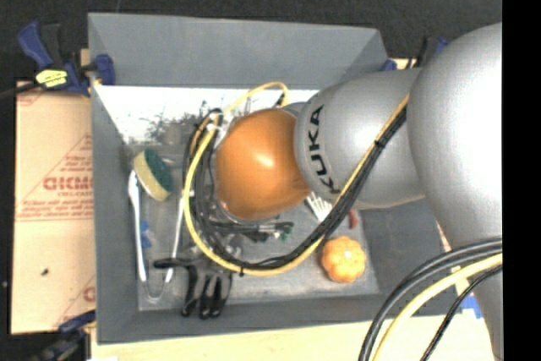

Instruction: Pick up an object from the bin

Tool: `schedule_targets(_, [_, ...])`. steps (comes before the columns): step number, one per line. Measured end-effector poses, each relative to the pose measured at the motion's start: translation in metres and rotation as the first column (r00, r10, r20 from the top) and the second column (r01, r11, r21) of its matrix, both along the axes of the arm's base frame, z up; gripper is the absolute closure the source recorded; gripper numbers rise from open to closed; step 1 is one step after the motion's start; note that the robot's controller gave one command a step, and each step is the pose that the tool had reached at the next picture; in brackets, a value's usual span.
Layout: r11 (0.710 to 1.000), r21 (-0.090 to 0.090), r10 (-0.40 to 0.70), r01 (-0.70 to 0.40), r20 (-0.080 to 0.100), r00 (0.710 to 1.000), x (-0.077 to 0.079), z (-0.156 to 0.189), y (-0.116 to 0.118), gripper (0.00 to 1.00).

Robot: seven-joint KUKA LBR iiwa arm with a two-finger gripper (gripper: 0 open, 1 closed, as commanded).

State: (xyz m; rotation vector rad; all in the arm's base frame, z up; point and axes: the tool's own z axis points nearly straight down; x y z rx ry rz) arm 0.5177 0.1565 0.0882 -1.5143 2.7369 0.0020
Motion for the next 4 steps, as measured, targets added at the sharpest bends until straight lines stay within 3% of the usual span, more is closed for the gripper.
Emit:
schedule_targets(1, [1.000, 0.001, -0.002, 0.002, 0.002, 1.000, 0.001, 0.004, 0.000, 1.00])
schedule_targets(4, [1.000, 0.002, -0.011, 0.011, 0.003, 1.000, 0.001, 0.070, -0.001, 1.00])
